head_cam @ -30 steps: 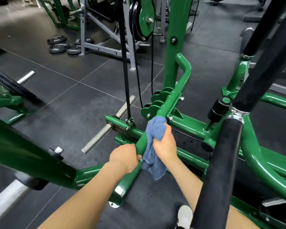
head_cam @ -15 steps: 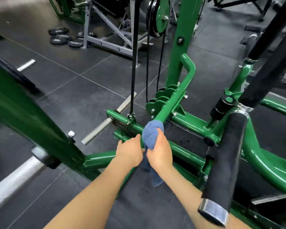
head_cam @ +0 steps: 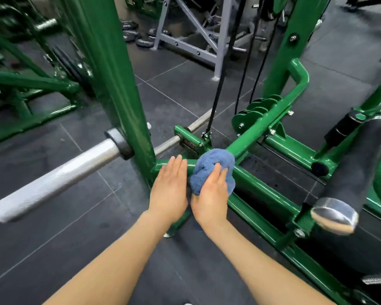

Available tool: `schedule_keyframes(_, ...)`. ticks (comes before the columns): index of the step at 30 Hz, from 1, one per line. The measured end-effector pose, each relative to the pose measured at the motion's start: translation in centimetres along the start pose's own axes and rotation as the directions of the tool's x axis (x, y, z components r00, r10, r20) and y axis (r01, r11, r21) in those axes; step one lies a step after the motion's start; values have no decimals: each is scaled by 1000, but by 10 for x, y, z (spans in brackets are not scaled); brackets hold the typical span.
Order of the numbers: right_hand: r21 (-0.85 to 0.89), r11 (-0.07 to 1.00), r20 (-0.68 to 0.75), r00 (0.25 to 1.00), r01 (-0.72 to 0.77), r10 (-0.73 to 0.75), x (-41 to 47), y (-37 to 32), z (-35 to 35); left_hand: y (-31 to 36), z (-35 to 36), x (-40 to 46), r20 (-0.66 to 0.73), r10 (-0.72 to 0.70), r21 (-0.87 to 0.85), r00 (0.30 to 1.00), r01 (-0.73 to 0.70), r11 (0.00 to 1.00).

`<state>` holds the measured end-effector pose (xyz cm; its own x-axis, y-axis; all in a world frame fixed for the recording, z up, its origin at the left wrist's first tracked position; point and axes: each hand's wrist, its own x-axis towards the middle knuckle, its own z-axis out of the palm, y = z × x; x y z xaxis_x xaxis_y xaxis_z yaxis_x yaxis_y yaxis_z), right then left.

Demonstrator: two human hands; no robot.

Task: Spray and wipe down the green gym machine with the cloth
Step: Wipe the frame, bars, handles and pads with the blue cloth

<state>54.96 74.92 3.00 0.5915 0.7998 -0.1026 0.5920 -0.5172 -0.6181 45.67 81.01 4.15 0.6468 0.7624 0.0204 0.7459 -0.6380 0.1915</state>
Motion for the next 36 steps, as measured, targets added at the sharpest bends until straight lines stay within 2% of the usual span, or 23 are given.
schedule_keyframes(2,-8,1000,28,1000,-11,11,-10,-13,8,-20,-8,-10,-6,-34,0,999,34,999)
schedule_keyframes(5,17,999,24,999,-27,27,-19,-31,24,-34,-23,-19,25,-13,-58,1000,14,998)
schedule_keyframes(8,157,985,10,998,-69,68,-24,-46,48,-38,-37,-15,11,-70,-169,997,71,983)
schedule_keyframes(13,374,927,-63,996,-31,59,-38,-66,100,-51,-43,-10,2,2,-98,1000,-2,995)
schedule_keyframes(17,231,973,13,1000,13,-17,-44,-57,96,-49,-38,-7,-11,-5,-7,1000,5,1000)
schedule_keyframes(18,201,976,-42,997,78,-71,-46,-55,87,-48,-37,-6,-21,-21,-7,1000,20,1000)
schedule_keyframes(19,139,979,-171,977,149,-125,-46,-53,75,-46,-37,-4,-53,-34,-35,998,32,999)
schedule_keyframes(21,-40,977,-396,894,209,-208,-37,-47,63,-43,-37,-1,-127,-83,-190,988,58,980)
schedule_keyframes(22,-128,966,-417,872,225,-258,-29,-46,58,-40,-36,1,-157,-99,-280,983,52,959)
schedule_keyframes(24,-335,906,-319,874,258,-367,-12,-43,51,-33,-33,7,-185,-100,-349,978,29,937)
schedule_keyframes(26,-496,817,-161,893,294,-419,-1,-31,45,-25,-26,13,-171,-93,-332,981,32,943)
schedule_keyframes(28,-582,730,-70,873,358,-484,6,-16,37,-23,-16,15,-155,-89,-278,984,43,960)
schedule_keyframes(30,-600,687,-82,823,409,-562,15,-3,21,-22,-10,18,-144,-19,-224,989,-13,974)
schedule_keyframes(32,-624,671,-111,805,400,-583,24,11,4,-17,-8,23,-125,97,-161,987,-116,980)
schedule_keyframes(34,-656,661,-100,826,365,-555,33,21,-14,-6,-9,29,-86,176,-111,981,-185,976)
schedule_keyframes(36,-670,684,-85,886,288,-456,44,29,-36,12,-10,38,-43,197,-77,980,-200,977)
